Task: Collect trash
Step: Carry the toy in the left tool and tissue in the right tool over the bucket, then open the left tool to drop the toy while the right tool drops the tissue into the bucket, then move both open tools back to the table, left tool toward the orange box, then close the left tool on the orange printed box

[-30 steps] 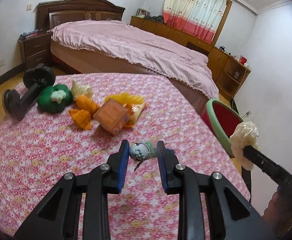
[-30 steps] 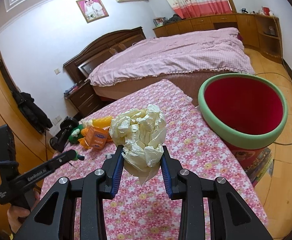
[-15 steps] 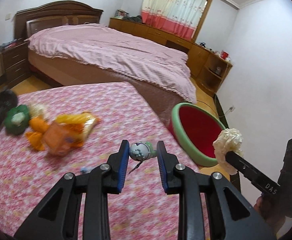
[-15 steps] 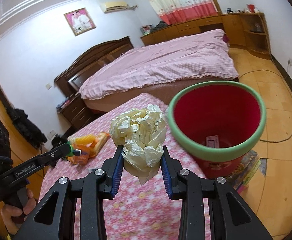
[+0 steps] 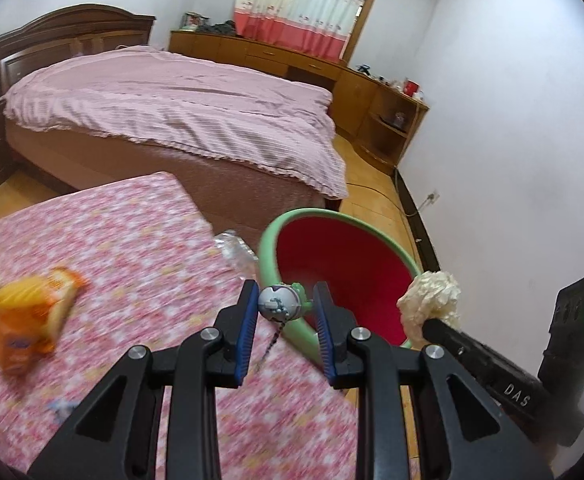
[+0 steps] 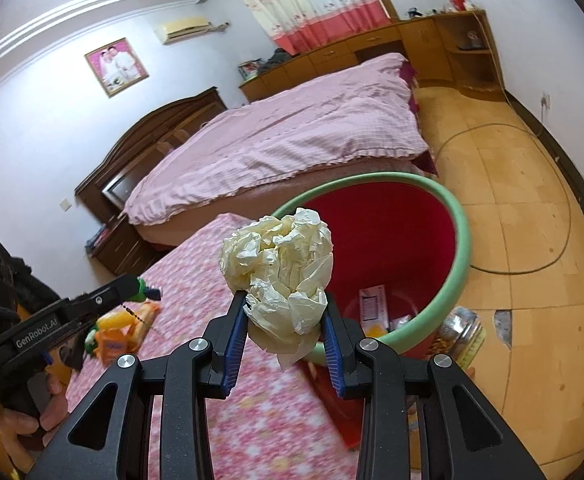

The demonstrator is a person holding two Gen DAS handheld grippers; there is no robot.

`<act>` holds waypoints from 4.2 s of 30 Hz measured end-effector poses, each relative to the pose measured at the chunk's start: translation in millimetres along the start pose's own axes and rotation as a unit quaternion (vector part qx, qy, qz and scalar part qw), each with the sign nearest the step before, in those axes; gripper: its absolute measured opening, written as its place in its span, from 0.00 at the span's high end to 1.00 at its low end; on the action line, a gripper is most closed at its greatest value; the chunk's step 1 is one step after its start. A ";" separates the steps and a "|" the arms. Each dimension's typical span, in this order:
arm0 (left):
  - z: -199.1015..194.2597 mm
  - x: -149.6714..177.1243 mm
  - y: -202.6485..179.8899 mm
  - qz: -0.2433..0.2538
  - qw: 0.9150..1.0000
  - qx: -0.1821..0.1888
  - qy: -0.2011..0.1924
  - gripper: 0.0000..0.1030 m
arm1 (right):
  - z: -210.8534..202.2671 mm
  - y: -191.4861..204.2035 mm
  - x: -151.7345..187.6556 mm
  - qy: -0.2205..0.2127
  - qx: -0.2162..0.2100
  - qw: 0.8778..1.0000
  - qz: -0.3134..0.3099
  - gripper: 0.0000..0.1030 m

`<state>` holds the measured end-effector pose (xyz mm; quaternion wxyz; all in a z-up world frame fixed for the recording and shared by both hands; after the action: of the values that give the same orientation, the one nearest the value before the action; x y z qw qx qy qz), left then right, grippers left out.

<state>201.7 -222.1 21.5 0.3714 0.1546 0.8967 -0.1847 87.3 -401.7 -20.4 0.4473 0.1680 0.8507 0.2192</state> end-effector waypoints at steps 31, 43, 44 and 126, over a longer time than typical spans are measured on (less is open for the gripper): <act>108.3 16.7 -54.1 0.053 0.996 -0.004 0.073 0.64 | 23.8 -74.6 -19.4 0.009 0.023 0.999 0.043 0.65; 86.8 19.5 -42.2 0.040 0.997 -0.021 0.062 0.62 | 35.9 -71.0 -21.3 0.025 0.024 0.998 0.045 0.61; 83.1 20.0 -40.0 0.038 0.997 -0.023 0.060 0.62 | 36.7 -71.2 -21.3 0.026 0.025 0.998 0.046 0.61; 9.3 59.6 228.3 -0.119 0.966 -0.223 0.058 0.31 | 75.4 47.1 33.9 0.084 -0.003 0.996 -0.031 0.23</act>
<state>261.7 -16.0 -77.0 0.3189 -0.0299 0.9472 -0.0134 136.0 -328.6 -57.0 0.3810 0.1213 0.8895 0.2210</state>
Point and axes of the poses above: each gripper's, at about its wrist camera, not at the fingertips, and z roughly the way its jaws point, y to its left, x to its underside, the point moved 2 cm from there along z, roughly the way its jaws point, and after that the axes turned 8 degrees about -x, right-handed, at the moved point
